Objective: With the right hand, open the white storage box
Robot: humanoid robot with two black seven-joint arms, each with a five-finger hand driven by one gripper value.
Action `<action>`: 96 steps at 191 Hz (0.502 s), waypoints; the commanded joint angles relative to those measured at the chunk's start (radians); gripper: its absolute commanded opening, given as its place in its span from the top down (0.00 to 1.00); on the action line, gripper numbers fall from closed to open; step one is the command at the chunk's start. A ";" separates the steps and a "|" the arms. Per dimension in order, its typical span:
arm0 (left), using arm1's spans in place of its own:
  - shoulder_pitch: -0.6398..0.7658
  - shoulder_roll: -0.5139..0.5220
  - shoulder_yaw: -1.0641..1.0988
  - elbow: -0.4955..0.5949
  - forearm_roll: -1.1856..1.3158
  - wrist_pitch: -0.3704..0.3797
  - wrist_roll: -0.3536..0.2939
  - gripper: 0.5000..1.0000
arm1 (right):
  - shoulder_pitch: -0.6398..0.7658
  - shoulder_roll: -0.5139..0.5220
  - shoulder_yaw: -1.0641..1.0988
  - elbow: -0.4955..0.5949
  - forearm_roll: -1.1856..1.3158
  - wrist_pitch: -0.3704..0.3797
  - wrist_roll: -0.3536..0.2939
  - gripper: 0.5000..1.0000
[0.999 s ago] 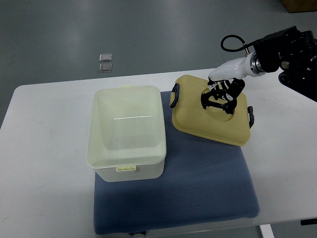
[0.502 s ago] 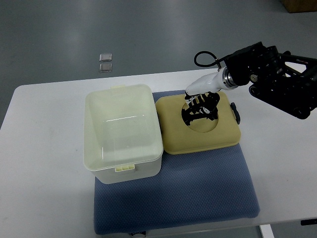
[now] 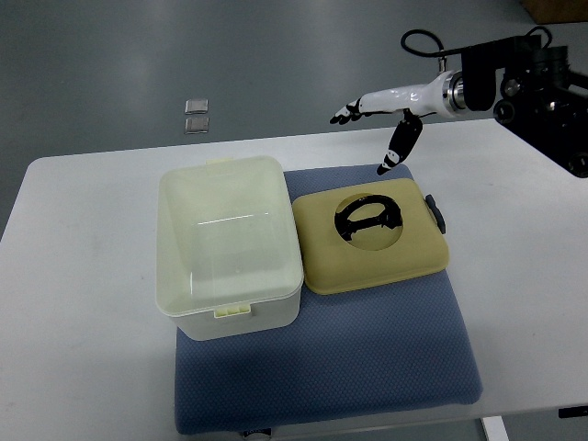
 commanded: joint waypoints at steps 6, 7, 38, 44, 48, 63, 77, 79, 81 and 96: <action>0.000 0.000 0.000 -0.006 0.001 0.000 0.000 0.00 | -0.046 0.019 0.188 -0.127 0.361 -0.019 0.000 0.15; 0.000 0.000 0.000 -0.006 0.001 0.000 0.000 0.00 | -0.053 0.023 0.205 -0.136 0.408 -0.023 -0.001 0.15; 0.000 0.000 0.000 -0.010 0.004 0.000 0.000 0.00 | -0.194 0.109 0.300 -0.200 1.259 -0.118 -0.077 0.15; 0.000 0.000 0.000 -0.010 0.004 0.000 0.000 0.00 | -0.219 0.126 0.292 -0.199 1.420 -0.140 -0.080 0.15; 0.000 0.000 -0.001 -0.010 0.004 0.000 0.000 0.00 | -0.236 0.135 0.288 -0.199 1.509 -0.154 -0.078 0.15; 0.000 0.000 0.000 -0.010 0.004 0.000 0.000 0.00 | -0.285 0.171 0.300 -0.199 1.719 -0.175 -0.067 0.15; 0.000 0.000 -0.001 -0.010 0.003 0.000 0.000 0.00 | -0.316 0.215 0.307 -0.200 1.793 -0.175 -0.034 0.15; 0.000 0.000 -0.001 -0.010 0.003 0.000 0.000 0.00 | -0.319 0.220 0.307 -0.200 1.796 -0.174 -0.028 0.15; 0.000 0.000 -0.001 -0.010 0.003 0.000 0.000 0.00 | -0.320 0.224 0.307 -0.200 1.799 -0.174 -0.020 0.15; 0.000 0.000 -0.001 -0.010 0.003 0.000 0.000 0.00 | -0.331 0.249 0.307 -0.199 1.801 -0.171 0.026 0.15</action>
